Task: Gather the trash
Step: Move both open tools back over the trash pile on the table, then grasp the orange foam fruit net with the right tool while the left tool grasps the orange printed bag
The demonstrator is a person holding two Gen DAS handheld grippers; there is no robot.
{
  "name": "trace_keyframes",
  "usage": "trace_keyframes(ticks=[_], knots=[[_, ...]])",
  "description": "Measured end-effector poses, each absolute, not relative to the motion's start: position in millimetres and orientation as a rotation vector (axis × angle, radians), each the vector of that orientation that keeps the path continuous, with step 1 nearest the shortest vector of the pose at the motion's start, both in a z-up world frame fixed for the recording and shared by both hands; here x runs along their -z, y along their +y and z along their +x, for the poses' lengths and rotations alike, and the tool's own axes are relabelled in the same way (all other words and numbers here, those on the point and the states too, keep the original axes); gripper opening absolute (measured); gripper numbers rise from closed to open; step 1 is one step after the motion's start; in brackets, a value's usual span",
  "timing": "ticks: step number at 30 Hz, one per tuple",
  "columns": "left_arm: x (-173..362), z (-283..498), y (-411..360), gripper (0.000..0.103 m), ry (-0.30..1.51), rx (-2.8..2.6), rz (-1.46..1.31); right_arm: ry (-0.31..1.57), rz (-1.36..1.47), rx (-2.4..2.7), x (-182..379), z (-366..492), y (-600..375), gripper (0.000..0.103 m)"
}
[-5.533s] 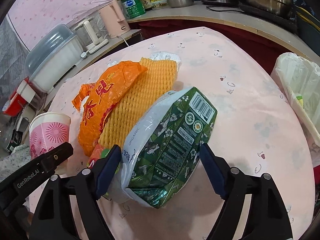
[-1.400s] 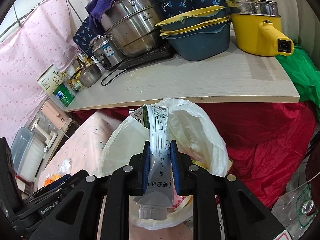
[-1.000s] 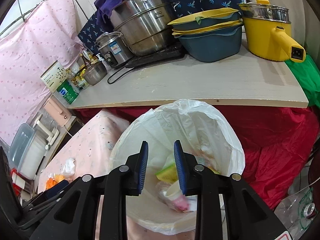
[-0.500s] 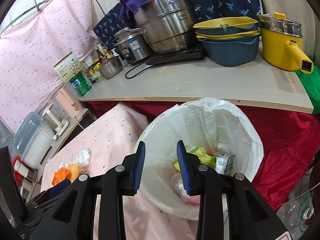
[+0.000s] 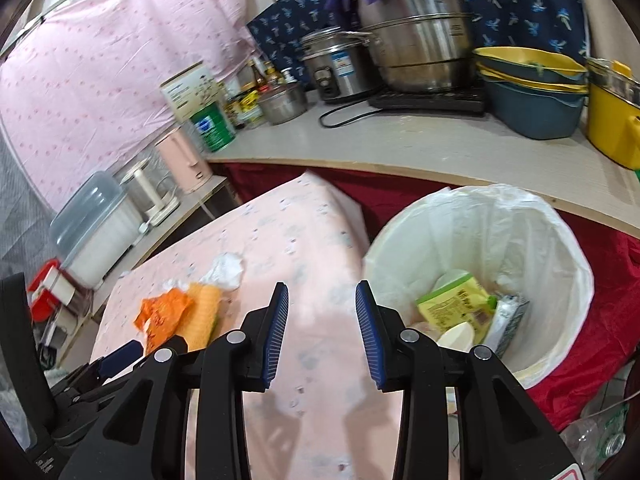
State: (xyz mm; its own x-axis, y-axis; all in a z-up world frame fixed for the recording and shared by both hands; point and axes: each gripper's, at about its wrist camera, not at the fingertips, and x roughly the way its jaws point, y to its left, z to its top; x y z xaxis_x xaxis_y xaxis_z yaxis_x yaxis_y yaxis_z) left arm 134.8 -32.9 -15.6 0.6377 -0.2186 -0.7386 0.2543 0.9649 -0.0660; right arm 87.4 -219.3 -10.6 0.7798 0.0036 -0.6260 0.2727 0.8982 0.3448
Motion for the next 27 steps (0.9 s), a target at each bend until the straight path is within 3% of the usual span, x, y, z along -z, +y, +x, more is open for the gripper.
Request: trace_keyframes(ticks=[27], knots=[[56.8,156.2,89.9,0.07,0.904,0.07,-0.001,0.886,0.384,-0.107,67.5,148.9,-90.7,0.035]])
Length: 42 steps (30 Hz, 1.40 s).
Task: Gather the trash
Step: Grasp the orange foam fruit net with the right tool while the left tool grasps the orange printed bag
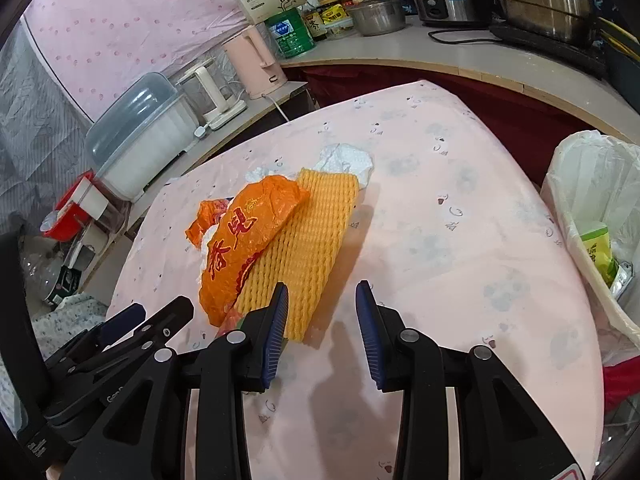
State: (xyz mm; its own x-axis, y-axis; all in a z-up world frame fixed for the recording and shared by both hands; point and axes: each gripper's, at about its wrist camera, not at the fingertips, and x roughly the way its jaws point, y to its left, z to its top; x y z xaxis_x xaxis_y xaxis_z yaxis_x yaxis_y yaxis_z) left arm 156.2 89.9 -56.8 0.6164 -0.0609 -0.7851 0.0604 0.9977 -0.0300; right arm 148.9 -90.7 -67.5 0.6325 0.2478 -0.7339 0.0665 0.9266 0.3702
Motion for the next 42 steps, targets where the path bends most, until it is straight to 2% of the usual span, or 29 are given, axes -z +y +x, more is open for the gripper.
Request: trace_keyframes(ticks=[14,20,22,23,26,32,42], knots=[[74.9,172.3,103.9,0.07,0.939,0.072,-0.012,0.964,0.4,-0.151,97.5,182.0,-67.1,0.035],[79.0,176.5,104.2,0.073,0.945,0.08,-0.007,0.978,0.418,-0.172,106.0,188.4,-65.2,0.034],[80.1,177.9,103.4,0.073,0.949,0.082,-0.007,0.975,0.416,-0.175,105.4,188.8,-65.2,0.025],[80.3,178.3,102.6,0.073,0.949,0.084,-0.007,0.972,0.415,-0.178,104.8,188.4,-65.6,0.017],[80.4,179.0,98.8,0.074,0.948,0.094,-0.001,0.957,0.407,-0.168,101.1,187.0,-66.7,0.011],[78.4,178.0,87.3,0.081,0.938,0.119,0.013,0.904,0.417,-0.132,89.8,182.2,-80.8,0.01],[82.9,186.1,58.4,0.082,0.938,0.17,0.057,0.855,0.432,-0.08,78.3,180.2,-105.7,0.01]])
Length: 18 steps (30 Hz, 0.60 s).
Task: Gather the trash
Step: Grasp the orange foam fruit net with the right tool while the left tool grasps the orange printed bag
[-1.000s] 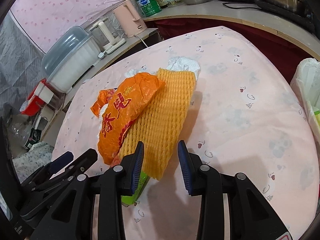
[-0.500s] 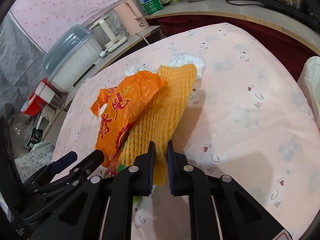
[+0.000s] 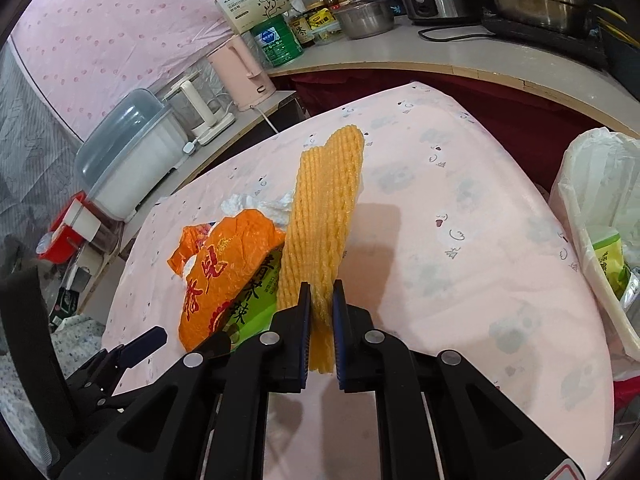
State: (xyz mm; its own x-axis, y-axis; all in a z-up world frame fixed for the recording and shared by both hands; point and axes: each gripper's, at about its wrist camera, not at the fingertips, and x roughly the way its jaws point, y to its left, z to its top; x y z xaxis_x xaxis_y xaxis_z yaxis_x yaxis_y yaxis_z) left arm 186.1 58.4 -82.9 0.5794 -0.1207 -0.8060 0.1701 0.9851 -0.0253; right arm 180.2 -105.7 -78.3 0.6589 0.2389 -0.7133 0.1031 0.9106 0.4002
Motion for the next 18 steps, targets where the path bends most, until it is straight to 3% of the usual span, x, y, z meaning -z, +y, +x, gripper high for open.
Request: trace_keyframes(ticks=[5,7,18], knots=[[88.6,197.0,50.3,0.08,0.937,0.168,0.059,0.857,0.432,-0.072,79.7,180.1,-109.7,0.01],[90.2,199.9,49.0,0.066,0.942,0.167,0.06,0.859,0.432,-0.07,80.8,179.5,-110.5,0.01],[78.8,197.5,58.0,0.022,0.94,0.16,0.009,0.844,0.439,-0.067,76.0,174.2,-116.5,0.01]])
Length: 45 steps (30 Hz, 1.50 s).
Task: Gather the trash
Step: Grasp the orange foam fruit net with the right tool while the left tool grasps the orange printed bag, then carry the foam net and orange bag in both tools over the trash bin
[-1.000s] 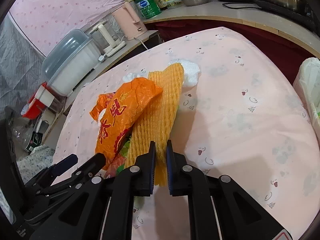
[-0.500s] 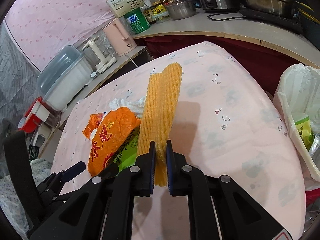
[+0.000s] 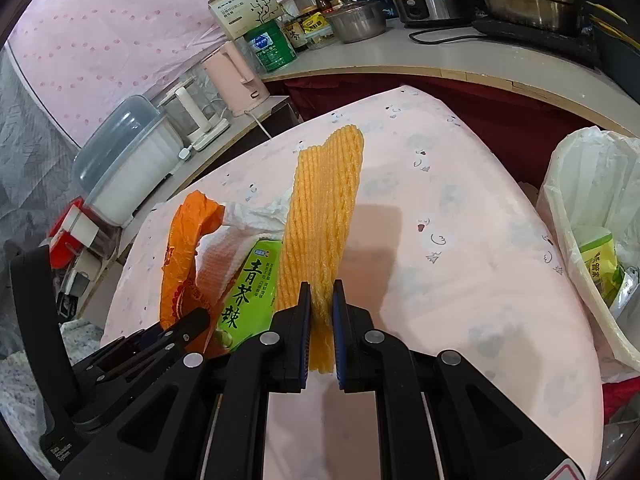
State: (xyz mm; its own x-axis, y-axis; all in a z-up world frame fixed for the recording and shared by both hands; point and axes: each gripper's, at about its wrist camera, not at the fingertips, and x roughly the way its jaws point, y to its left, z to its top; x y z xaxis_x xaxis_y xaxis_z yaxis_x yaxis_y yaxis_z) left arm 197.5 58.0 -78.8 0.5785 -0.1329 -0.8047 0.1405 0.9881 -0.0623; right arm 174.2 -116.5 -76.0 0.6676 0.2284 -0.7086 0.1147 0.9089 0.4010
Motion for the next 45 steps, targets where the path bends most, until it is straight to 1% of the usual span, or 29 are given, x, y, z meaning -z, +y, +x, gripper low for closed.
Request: trace_keyframes(ticks=[1,9,15,30,45], knots=[[76.7,196.2,58.8,0.019,0.937,0.158,0.006,0.841,0.437,-0.067,74.5,172.8,-116.6,0.01],[50.9,180.2,60.0,0.018,0.887,0.157,-0.012,0.796,0.435,-0.068,56.6,157.1,-122.2,0.01],[32.2,165.0,46.4,0.018,0.85,0.185,-0.001,0.757,0.437,-0.064,41.1,140.5,-130.3,0.01],[5.6,120.9,-21.0,0.018,0.794,0.305,0.078,0.673,0.469,0.013,15.1,89.8,-179.1,0.01],[1.9,90.2,-102.8,0.018,0.78,0.445,0.17,0.62,0.521,0.154,11.7,38.8,-252.8,0.01]])
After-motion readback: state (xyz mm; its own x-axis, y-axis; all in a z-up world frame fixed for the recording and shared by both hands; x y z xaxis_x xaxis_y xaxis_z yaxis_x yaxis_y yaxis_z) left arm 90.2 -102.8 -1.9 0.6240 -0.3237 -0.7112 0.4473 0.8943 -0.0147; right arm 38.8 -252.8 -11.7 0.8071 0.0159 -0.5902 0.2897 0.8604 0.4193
